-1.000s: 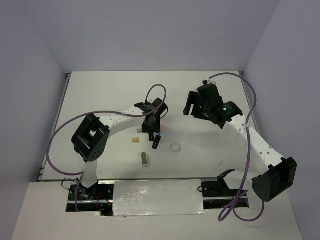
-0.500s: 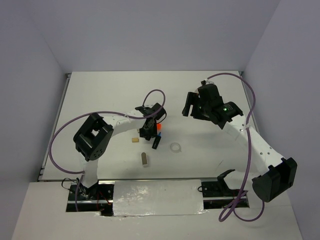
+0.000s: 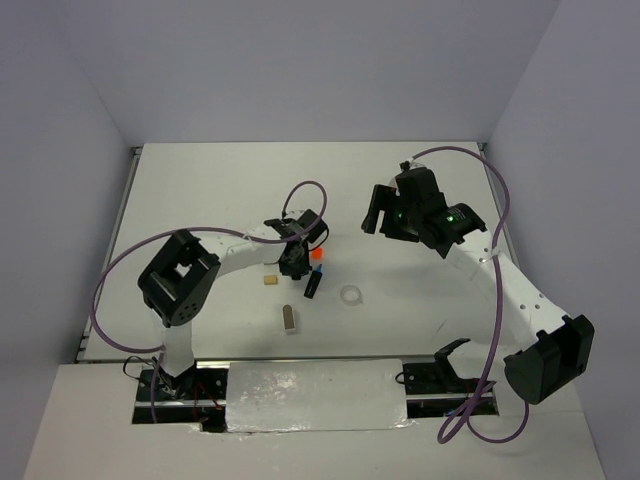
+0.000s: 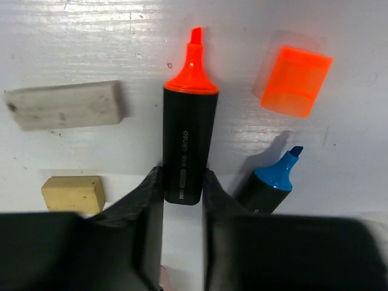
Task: Sort the stationery into containers
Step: Pick up the pen from the center of the board.
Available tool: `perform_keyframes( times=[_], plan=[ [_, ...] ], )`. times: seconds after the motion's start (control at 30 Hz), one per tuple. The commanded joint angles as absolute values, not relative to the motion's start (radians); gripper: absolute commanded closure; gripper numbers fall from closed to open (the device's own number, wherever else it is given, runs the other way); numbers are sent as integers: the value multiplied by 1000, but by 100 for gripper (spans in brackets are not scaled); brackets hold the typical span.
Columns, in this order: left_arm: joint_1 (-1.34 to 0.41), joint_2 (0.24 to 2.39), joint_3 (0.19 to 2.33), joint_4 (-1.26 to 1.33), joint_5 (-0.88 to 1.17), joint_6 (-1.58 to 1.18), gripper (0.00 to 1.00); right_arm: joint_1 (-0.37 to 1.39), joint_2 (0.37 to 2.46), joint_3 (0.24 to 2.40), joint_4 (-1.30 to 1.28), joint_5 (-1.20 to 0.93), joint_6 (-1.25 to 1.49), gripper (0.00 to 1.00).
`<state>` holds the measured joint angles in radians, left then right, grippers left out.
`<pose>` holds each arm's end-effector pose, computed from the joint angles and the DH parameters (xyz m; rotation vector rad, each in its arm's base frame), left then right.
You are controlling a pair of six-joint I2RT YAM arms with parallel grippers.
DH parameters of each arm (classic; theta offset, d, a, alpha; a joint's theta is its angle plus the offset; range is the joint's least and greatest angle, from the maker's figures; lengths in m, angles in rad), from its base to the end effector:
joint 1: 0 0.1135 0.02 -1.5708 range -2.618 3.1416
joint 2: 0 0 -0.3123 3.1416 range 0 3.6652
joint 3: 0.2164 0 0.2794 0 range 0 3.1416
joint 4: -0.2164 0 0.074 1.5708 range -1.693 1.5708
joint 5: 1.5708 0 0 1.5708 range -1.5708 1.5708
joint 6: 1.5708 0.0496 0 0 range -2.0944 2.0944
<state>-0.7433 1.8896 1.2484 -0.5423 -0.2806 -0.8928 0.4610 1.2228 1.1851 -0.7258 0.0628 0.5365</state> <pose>0.3173 -0.2730 0.1823 -0.2734 2.6597 -0.1245 0.2501 0.1207 0.3713 0.1213 2.3683 0.4190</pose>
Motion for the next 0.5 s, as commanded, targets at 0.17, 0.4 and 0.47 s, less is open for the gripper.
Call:
perform_keyframes(
  times=[0.17,0.4,0.47],
  plan=[
    [-755,1784,1198,-555,-278,-861,87,459,1193,1180,-689,9,574,19],
    [-755,1590,1247,-592,-334,-801,100,463,1264,1181,-670,15,610,18],
    [-753,1487,1241,-612,-391,-799,100,498,1355,1234,-705,46,633,18]
  ],
)
